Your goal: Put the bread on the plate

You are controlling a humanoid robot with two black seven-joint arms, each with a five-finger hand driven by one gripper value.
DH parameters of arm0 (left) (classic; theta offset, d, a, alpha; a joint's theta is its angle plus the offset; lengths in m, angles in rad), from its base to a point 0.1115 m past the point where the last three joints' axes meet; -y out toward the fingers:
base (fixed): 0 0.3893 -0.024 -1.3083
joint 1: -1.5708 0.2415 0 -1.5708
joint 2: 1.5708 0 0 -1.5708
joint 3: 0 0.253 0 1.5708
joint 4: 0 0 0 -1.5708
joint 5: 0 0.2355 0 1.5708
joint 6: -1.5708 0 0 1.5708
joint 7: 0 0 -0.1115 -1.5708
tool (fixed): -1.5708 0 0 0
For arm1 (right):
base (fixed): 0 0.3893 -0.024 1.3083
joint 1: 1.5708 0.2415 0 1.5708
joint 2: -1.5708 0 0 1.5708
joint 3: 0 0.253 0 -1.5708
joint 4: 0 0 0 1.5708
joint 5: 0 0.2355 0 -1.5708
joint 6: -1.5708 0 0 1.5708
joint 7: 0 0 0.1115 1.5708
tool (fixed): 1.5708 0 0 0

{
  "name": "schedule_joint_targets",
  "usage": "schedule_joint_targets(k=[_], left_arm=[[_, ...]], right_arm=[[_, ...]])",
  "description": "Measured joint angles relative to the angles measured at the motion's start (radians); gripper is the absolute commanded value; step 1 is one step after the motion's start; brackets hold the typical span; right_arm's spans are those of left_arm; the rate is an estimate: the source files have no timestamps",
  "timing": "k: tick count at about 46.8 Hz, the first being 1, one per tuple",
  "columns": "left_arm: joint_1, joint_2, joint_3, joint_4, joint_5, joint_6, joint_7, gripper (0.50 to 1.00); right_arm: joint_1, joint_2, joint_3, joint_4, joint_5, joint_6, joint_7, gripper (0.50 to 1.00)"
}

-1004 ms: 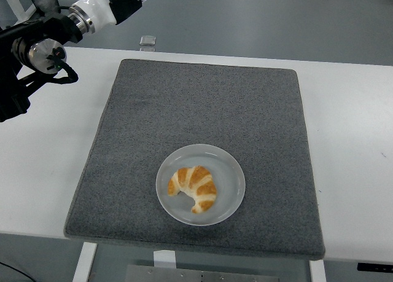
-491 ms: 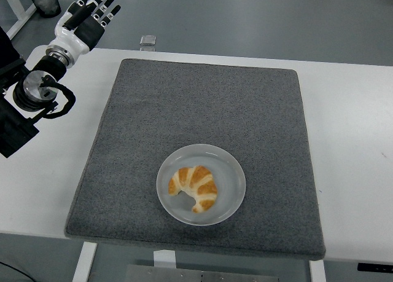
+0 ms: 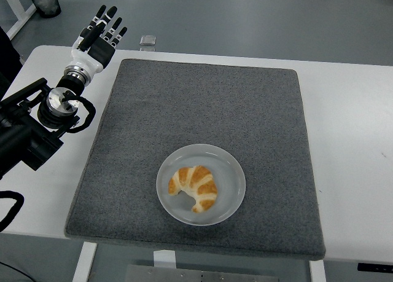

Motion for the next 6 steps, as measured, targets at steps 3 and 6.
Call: schedule_joint_targets(k=[3,6], left_arm=[[0.000,-0.002,-0.001,0.000,0.000,0.000,-0.002,0.999],[0.000,-0.002,-0.001,0.000,0.000,0.000,-0.003,0.999]], right_arm=[[-0.003,0.000,0.000,0.000,0.000,0.000,0.000,0.952],[-0.007,0.000,-0.001,0.000,0.000,0.000,0.000,0.952]])
